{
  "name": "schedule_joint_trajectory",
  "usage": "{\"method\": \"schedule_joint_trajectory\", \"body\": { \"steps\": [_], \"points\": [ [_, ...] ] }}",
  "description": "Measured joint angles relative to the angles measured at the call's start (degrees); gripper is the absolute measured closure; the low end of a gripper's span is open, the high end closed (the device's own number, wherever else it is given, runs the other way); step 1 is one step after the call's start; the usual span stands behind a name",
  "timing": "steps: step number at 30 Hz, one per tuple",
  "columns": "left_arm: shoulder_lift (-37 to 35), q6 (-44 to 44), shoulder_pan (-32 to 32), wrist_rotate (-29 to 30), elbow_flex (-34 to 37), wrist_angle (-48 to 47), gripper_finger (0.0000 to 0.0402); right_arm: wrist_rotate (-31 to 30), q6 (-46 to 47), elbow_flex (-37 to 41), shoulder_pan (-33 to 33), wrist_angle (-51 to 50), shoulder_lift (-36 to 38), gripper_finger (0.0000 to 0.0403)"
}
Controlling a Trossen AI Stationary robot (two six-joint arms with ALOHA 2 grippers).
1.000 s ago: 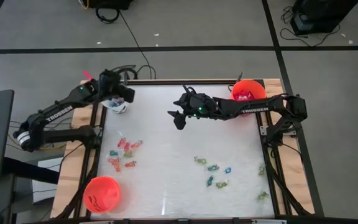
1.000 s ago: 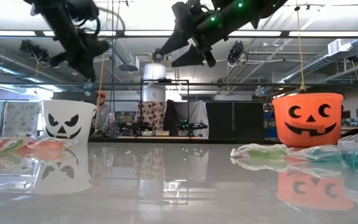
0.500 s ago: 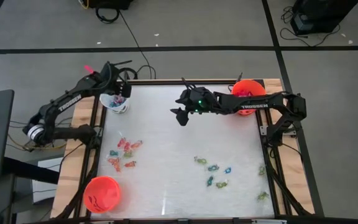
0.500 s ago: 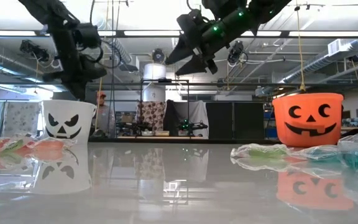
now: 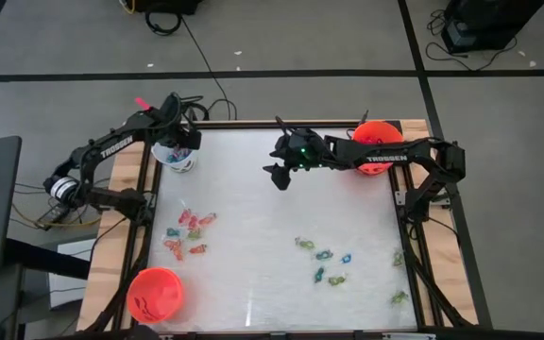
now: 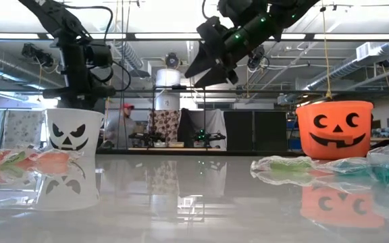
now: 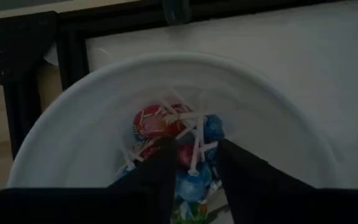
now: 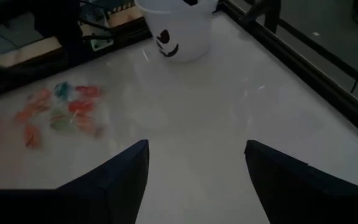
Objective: Sort candy by brand, put in halloween buckets
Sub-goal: Put the blue lollipop into the white bucket
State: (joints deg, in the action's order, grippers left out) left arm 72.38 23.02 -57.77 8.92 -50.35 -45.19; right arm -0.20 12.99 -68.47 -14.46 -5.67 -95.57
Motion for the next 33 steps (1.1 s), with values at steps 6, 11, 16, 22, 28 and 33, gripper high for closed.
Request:
{"method": "schedule_joint_trajectory", "body": {
  "steps": [6, 11, 16, 22, 28, 33],
  "points": [
    [-3.44, -4.58, 0.74, -4.56, -1.16, -0.11, 0.0259, 2.73, -2.78, 0.00, 0.07, -0.12, 0.00, 0.0152],
    [-10.58, -6.26, 5.37, -5.04, -3.05, 1.99, 0.0258, 3.77, 5.14, 0.00, 1.31, -2.75, -0.05, 0.0182],
    [-17.38, -6.49, 13.25, -9.19, -3.26, 5.49, 0.0257, 4.62, 11.91, 0.00, 4.66, -5.78, -1.73, 0.0197],
    [-22.52, -7.40, 23.81, -10.46, -2.99, 4.94, 0.0257, -2.57, 21.56, -0.05, 13.28, -17.19, -1.79, 0.0198],
    [-25.44, -5.92, 34.81, -10.64, 0.06, 9.59, 0.0257, -3.22, 34.44, 0.00, 24.29, -30.98, -2.38, 0.0198],
    [-25.55, -4.37, 42.87, -10.80, 4.27, 18.73, 0.0257, -2.37, 43.68, 0.32, 33.18, -35.92, -2.64, 0.0202]
  ]
}}
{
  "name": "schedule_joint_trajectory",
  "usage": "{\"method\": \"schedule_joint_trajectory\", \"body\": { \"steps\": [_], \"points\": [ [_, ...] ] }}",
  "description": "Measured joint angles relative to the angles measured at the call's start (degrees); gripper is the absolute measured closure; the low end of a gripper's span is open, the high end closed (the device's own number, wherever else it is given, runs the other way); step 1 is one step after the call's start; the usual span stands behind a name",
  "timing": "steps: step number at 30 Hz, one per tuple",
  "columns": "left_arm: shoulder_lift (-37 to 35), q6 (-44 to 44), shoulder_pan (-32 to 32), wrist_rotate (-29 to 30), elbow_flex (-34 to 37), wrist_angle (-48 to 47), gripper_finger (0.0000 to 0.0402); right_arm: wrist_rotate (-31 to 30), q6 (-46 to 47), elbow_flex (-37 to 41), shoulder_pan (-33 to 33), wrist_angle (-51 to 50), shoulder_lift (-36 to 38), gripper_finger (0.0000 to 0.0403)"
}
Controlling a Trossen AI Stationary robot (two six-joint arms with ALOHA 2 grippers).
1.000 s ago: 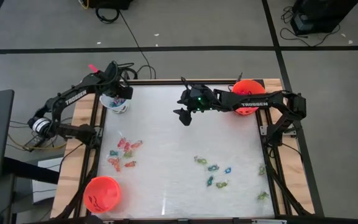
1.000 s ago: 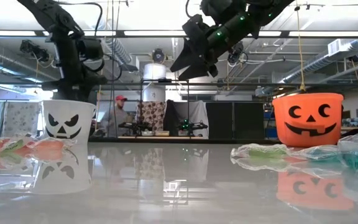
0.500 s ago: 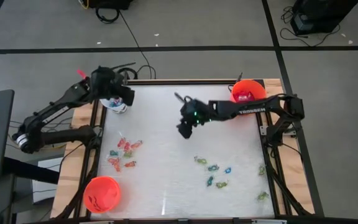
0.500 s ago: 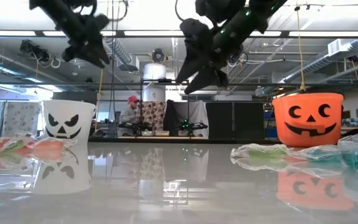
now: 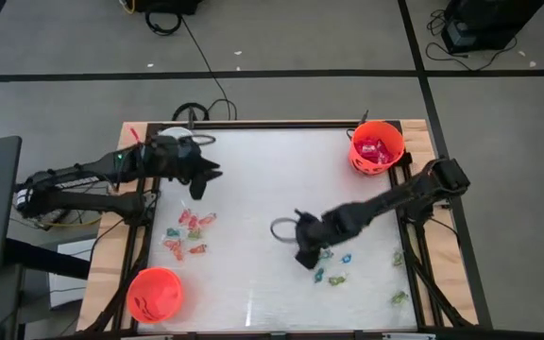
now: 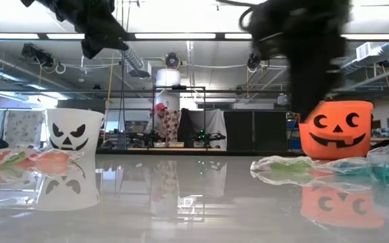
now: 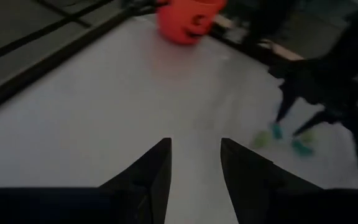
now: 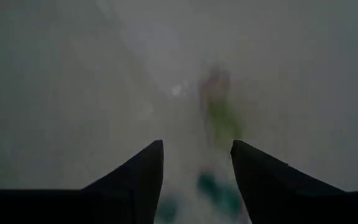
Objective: Sort candy by brand, put in halloween buckets
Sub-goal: Put the blue lollipop into the white bucket
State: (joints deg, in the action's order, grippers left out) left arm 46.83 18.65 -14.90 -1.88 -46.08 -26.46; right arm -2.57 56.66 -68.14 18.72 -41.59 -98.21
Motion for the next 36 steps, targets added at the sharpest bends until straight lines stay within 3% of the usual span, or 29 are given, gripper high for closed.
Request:
{"method": "schedule_joint_trajectory", "body": {
  "steps": [7, 11, 18, 26, 31, 36],
  "points": [
    [0.43, 0.96, 8.67, -0.42, 6.51, 11.11, 0.0257, 0.08, -4.05, -0.02, 11.52, -8.70, 0.07, 0.0222],
    [0.44, -0.22, 11.56, -1.21, 10.22, 14.64, 0.0257, 2.08, -9.12, 0.06, 14.54, -15.94, -0.09, 0.0236],
    [0.44, 0.00, 13.54, -1.25, 11.99, 15.25, 0.0257, 4.52, -18.05, 4.78, 14.85, -10.42, -0.14, 0.0242],
    [0.42, 2.94, 13.95, -1.23, 11.99, 15.42, 0.0257, 3.89, -21.14, 9.78, 12.62, -6.16, -0.15, 0.0249],
    [0.42, 2.80, 13.95, -0.77, 11.97, 15.98, 0.0257, 6.21, -23.45, 12.72, 11.08, -1.34, -0.15, 0.0291],
    [0.42, 2.84, 13.95, 0.30, 11.97, 16.07, 0.0257, 6.66, -23.32, 14.06, 10.11, -0.30, 0.07, 0.0376]
  ]
}}
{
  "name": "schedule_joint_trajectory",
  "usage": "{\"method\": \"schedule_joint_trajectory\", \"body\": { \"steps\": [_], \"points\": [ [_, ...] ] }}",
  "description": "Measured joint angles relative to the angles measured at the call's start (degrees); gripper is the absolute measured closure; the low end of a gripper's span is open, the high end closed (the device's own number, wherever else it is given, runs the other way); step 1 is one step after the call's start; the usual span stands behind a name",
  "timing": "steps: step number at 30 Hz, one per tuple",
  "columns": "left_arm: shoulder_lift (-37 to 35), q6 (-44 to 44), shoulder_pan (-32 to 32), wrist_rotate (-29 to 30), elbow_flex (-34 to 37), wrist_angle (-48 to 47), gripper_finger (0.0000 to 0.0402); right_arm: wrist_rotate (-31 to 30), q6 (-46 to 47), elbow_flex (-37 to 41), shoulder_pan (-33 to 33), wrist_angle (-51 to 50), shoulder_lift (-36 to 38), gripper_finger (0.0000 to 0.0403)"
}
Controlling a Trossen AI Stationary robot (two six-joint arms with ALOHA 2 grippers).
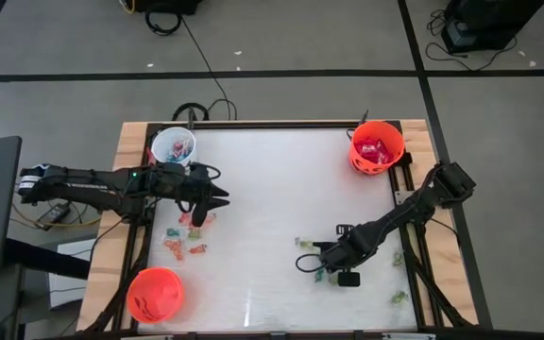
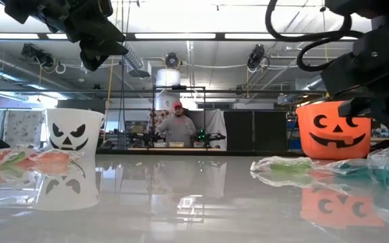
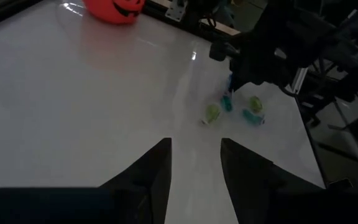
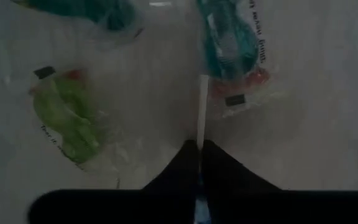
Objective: Sort candy by brand, put in halloween buckets
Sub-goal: Put the blue lollipop into the white bucket
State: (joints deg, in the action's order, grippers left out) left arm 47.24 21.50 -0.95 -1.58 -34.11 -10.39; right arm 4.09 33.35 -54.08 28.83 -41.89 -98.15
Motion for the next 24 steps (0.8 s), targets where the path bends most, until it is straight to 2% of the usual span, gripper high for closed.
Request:
{"method": "schedule_joint_trajectory", "body": {
  "steps": [4, 7, 13, 18, 24],
  "points": [
    [0.00, 0.01, 0.00, 0.15, 0.00, 0.50, 0.0257, 0.14, 1.92, -1.16, -1.74, -0.17, -0.06, 0.0389],
    [0.02, 0.51, 0.00, 0.15, 0.00, 1.54, 0.0257, -2.65, 2.61, -4.42, -3.73, 2.63, -0.18, 0.0395],
    [0.02, 1.20, 0.00, 0.13, -0.02, 8.13, 0.0257, -12.31, 4.05, -11.83, -9.42, 10.01, -0.11, 0.0396],
    [0.02, -1.68, 0.00, 0.11, -0.02, 12.12, 0.0257, -20.55, 4.10, -17.77, -15.20, 15.67, -0.11, 0.0396],
    [0.01, -5.17, 0.00, 0.08, -0.04, 15.70, 0.0257, -21.65, 0.23, -19.91, -21.10, 28.07, -0.11, 0.0397]
  ]
}}
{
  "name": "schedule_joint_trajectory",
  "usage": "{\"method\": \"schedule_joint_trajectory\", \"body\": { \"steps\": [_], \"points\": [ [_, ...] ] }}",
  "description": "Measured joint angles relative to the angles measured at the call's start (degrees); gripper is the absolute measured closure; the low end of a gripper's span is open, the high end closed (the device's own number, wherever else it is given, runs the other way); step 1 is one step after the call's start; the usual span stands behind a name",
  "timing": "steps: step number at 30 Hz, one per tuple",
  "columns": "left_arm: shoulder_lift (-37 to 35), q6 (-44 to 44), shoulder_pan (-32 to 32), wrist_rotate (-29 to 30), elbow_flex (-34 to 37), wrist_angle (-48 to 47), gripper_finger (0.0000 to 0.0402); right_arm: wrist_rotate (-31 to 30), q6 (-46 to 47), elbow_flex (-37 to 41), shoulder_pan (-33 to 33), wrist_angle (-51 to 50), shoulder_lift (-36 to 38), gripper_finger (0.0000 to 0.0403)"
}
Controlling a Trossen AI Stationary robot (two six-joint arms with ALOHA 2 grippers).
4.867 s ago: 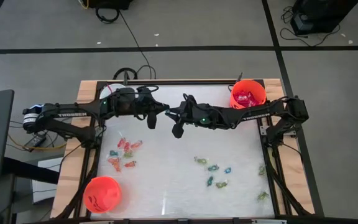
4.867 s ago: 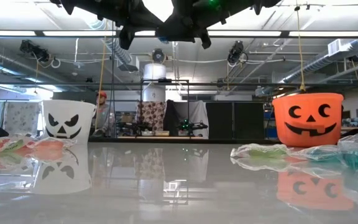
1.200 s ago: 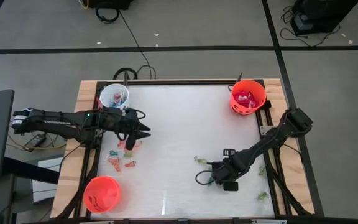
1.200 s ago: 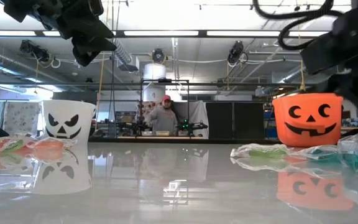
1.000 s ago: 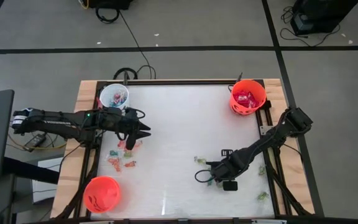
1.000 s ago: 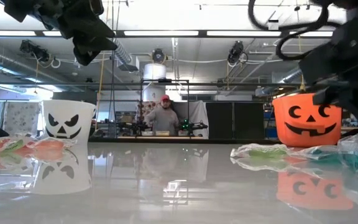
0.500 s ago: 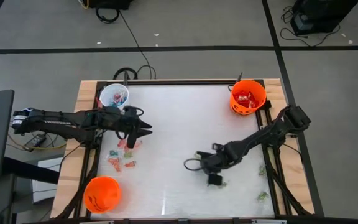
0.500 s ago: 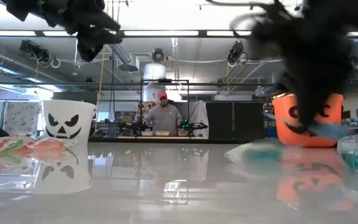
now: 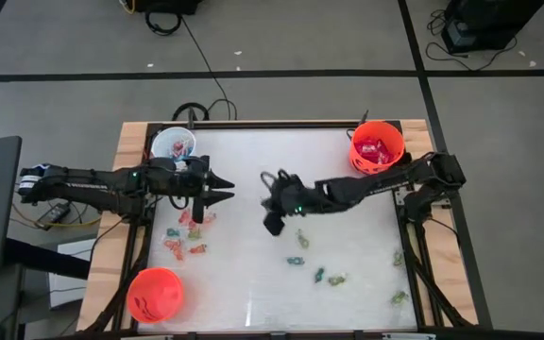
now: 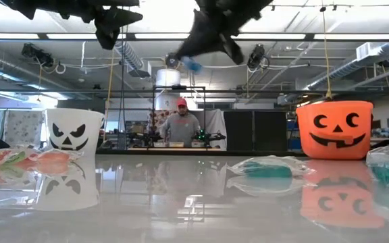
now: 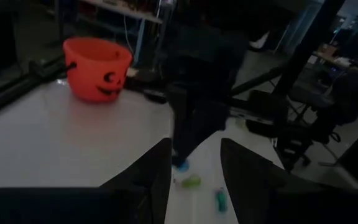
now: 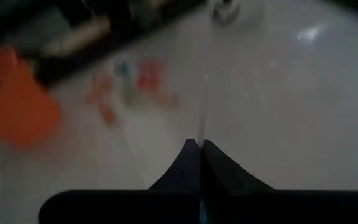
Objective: Sort candy by brand, put in halloween buckets
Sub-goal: Put the blue lollipop into the white bucket
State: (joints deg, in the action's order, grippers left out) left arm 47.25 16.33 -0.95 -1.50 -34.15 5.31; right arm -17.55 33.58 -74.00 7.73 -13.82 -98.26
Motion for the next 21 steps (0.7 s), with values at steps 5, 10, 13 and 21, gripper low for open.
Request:
{"method": "schedule_joint_trajectory", "body": {
  "steps": [5, 10, 13, 21],
  "points": [
    [0.02, -0.47, 0.00, -0.02, 0.00, 2.53, 0.0262, 1.35, -4.00, -0.02, -3.01, 8.78, 0.00, 0.0398],
    [0.72, -0.49, -0.13, 3.03, 0.00, 3.09, 0.0277, 4.44, -10.91, -0.02, -5.00, 14.65, 0.00, 0.0398],
    [2.87, -0.69, -0.62, 4.00, 0.00, 2.93, 0.0282, 6.67, -14.40, -0.04, -5.72, 17.36, 0.02, 0.0398],
    [10.46, -0.56, -0.83, 4.22, 0.00, 13.18, 0.0283, 10.95, -19.81, -0.04, -6.93, 18.62, 0.02, 0.0398]
  ]
}}
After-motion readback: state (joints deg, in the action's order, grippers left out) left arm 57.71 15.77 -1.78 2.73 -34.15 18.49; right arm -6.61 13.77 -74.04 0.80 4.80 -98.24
